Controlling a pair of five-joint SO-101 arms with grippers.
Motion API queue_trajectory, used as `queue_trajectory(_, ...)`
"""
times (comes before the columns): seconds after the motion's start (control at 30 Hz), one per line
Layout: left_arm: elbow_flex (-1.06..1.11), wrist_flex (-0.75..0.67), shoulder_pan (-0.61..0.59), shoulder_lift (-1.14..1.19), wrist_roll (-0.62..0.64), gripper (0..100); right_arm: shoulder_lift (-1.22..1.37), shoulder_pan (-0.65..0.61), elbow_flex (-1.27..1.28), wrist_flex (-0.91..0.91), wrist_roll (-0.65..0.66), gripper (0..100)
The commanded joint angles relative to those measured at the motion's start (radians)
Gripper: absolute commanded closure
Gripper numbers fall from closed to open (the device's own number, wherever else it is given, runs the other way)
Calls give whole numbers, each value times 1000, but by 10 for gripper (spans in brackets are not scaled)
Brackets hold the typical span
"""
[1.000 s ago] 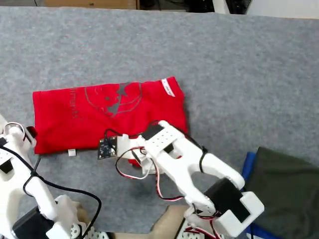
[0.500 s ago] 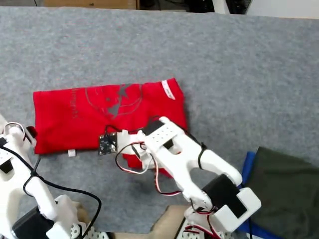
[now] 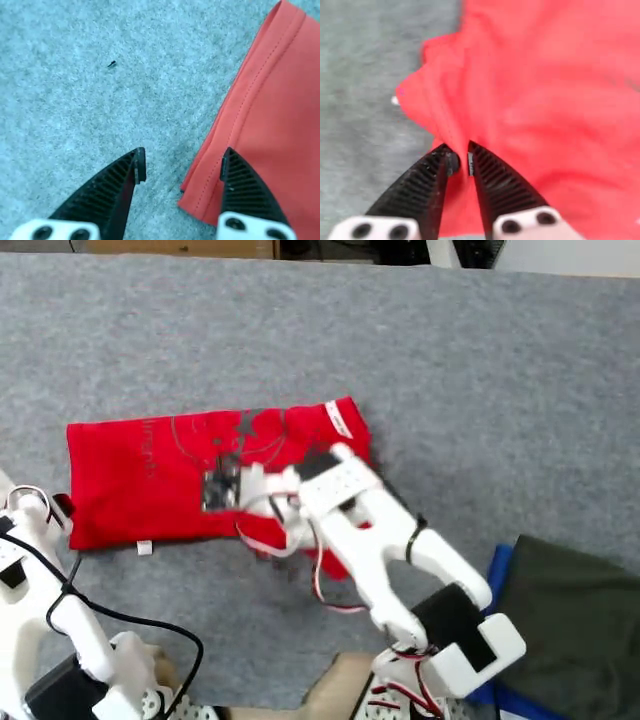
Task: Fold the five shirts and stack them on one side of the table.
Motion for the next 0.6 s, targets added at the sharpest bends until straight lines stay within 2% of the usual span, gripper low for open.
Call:
queue_trajectory(0.0, -3, -11, 0, -15, 8, 750, 27, 47, -214, 71, 15, 995)
queue_trajectory(0.3, -3, -9, 0, -15, 8, 750, 426, 50, -785, 241, 98, 995)
queue_trajectory(0.57, -3, -9, 0, -15, 8, 750, 845, 48, -1429, 522, 305, 995)
